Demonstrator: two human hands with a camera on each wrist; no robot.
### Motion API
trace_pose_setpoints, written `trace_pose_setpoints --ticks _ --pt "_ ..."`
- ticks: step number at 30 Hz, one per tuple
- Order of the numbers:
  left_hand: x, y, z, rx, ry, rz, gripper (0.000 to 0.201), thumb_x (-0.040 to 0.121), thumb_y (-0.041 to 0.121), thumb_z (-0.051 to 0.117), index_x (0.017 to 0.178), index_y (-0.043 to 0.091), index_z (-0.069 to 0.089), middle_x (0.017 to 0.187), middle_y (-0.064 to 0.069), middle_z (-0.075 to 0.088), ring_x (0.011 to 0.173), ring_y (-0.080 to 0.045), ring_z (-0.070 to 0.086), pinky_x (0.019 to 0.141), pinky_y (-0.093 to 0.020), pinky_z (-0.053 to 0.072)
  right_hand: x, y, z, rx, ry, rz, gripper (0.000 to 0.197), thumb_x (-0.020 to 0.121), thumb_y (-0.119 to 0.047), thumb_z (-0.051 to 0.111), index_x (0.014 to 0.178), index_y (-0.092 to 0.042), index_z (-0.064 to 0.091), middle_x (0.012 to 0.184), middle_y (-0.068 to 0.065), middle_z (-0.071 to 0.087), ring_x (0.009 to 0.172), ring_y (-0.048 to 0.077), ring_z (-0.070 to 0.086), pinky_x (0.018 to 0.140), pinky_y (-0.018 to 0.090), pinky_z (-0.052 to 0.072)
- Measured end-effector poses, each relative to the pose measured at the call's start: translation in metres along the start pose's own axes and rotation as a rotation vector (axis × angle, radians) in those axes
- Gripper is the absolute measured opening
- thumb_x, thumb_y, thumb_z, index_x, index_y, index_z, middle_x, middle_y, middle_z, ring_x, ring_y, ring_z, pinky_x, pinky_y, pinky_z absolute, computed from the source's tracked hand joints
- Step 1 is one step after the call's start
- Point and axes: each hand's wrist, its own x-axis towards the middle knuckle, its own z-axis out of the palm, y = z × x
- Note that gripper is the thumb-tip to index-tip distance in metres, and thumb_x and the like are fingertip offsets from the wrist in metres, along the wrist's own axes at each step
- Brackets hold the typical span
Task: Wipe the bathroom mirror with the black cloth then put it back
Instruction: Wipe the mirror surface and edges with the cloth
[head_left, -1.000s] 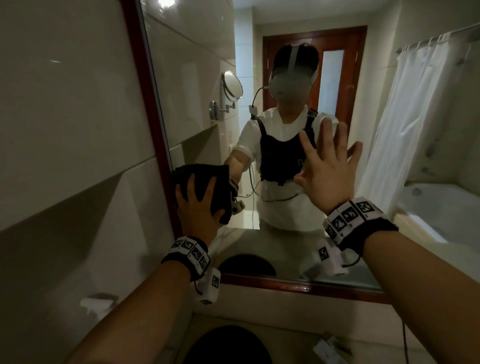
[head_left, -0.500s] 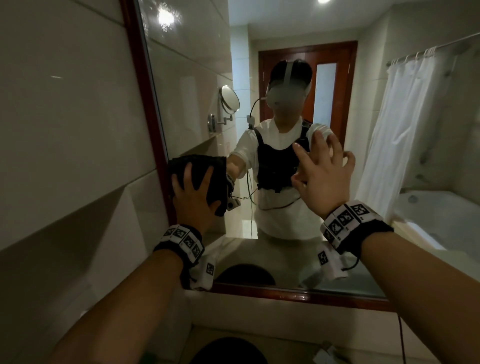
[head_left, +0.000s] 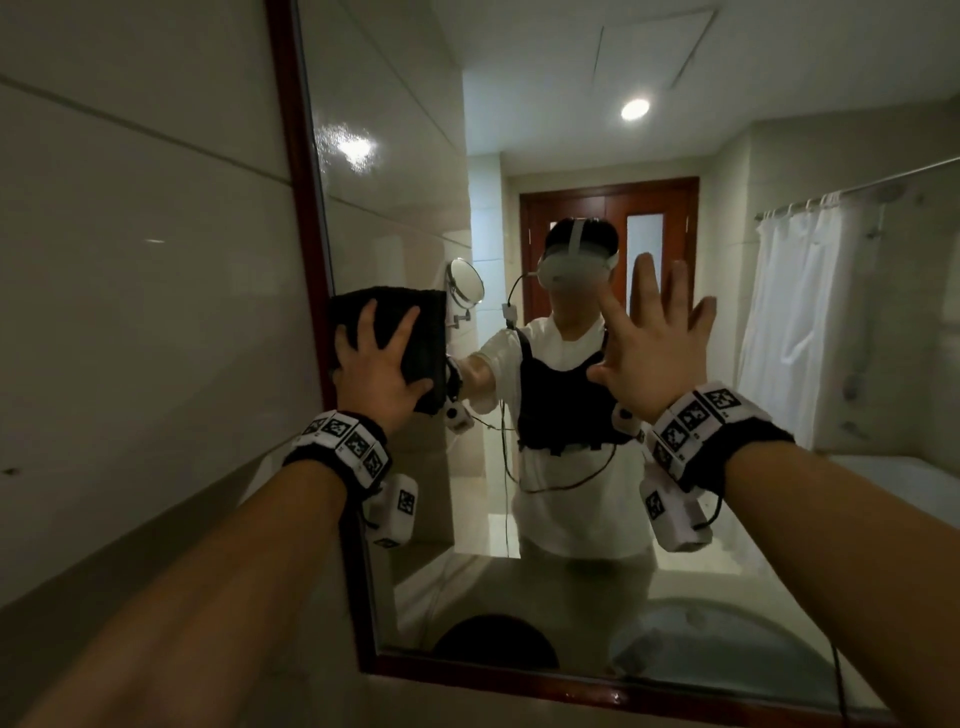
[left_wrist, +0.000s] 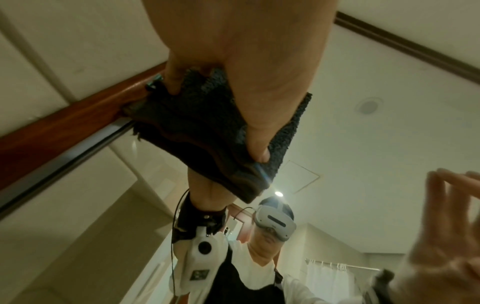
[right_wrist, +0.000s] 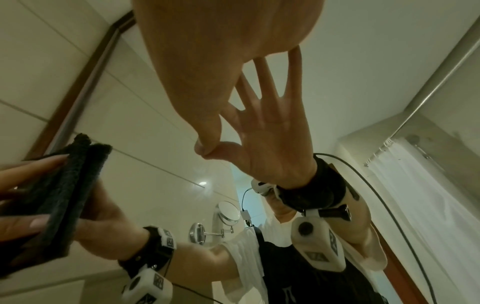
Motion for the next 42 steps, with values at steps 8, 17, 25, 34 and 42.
trace_pose_setpoints --ticks 8,17,25,34,42 --pt "0.02 0.007 -0.016 0.005 0.009 -0.014 0.098 0.08 0.047 0.074 0.151 0.052 0.007 0.162 0.003 -0.008 0.145 -0.045 0.002 0.101 -0.073 0.035 0.0 0.001 0.005 -0.005 0.017 -0.007 0.12 0.073 -0.067 0.07 0.153 -0.042 -0.015 0.163 0.009 -0.021 0.148 0.041 -0.021 0.114 0.071 0.004" --pt "0.032 0.02 -0.032 0.042 0.004 0.005 0.098 0.082 0.047 0.072 0.151 0.053 0.003 0.162 0.004 -0.009 0.146 -0.043 0.0 0.103 -0.073 0.032 -0.001 0.002 0.007 -0.006 0.005 -0.015 0.113 0.077 -0.067 0.067 0.154 -0.041 -0.011 0.163 0.009 -0.023 0.146 0.039 -0.026 0.113 0.069 -0.004" --pt "-0.004 0.042 -0.001 0.078 -0.038 0.053 0.097 0.084 0.041 0.072 0.151 0.052 0.003 0.161 0.003 -0.013 0.146 -0.044 -0.005 0.107 -0.07 0.031 -0.001 0.001 0.008 -0.009 0.041 -0.019 0.112 0.075 -0.066 0.069 0.156 -0.04 -0.005 0.164 0.009 -0.02 0.147 0.04 -0.022 0.113 0.07 -0.001" --pt "-0.005 0.05 -0.003 0.049 -0.064 -0.001 0.099 0.084 0.035 0.072 0.151 0.052 0.001 0.161 0.005 -0.016 0.147 -0.044 -0.007 0.11 -0.069 0.028 0.002 0.009 -0.015 -0.044 -0.009 -0.074 0.092 0.082 -0.061 0.064 0.154 -0.04 0.011 0.164 0.011 -0.001 0.148 0.044 0.002 0.112 0.07 0.019" --pt "-0.006 0.065 -0.012 0.109 -0.073 -0.052 0.097 0.084 0.038 0.07 0.152 0.05 0.002 0.163 0.0 -0.013 0.146 -0.044 0.003 0.109 -0.066 0.032 0.022 0.045 -0.052 0.006 0.039 -0.043 0.092 0.082 -0.062 0.063 0.154 -0.037 0.011 0.164 0.012 -0.004 0.149 0.044 -0.004 0.114 0.068 0.011"
